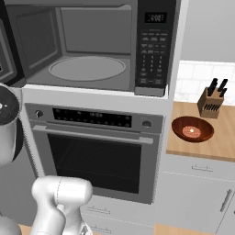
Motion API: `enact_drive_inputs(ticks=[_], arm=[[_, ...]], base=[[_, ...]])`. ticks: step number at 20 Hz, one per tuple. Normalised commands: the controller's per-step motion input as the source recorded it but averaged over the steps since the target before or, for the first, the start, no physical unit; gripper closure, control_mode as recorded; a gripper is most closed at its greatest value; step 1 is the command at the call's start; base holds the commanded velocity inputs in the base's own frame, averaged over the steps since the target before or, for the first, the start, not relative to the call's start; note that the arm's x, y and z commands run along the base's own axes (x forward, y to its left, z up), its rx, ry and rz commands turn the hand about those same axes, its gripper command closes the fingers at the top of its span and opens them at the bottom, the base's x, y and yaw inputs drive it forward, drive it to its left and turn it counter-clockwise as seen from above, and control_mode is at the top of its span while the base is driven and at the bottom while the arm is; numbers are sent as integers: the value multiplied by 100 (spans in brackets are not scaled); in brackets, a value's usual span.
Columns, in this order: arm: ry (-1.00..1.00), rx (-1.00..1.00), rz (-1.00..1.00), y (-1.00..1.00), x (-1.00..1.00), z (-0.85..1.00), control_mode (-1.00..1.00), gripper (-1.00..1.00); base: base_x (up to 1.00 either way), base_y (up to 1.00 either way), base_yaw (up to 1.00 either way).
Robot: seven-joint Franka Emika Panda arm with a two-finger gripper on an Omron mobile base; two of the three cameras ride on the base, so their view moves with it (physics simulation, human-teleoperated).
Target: Open the microwave, place the bowl with waffle inside the microwave, then close the microwave door and turn it on.
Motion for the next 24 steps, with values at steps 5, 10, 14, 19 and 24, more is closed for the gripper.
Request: enact_drive_inputs(ticks=[5,10,14,19,24], arm=[[32,-38,-38,-71,20,3,-100,-100],[5,-46,-40,-41,16,-65,-100,-100],[0,-44,-36,-33,13,-100,-100,-100],[9,-20,-32,-52,19,-72,-100,-100],[13,0,-13,-73,10,-11,-100,-100]], base=[[0,0,0],[0,0,0],[0,0,0],[0,0,0],[0,0,0]])
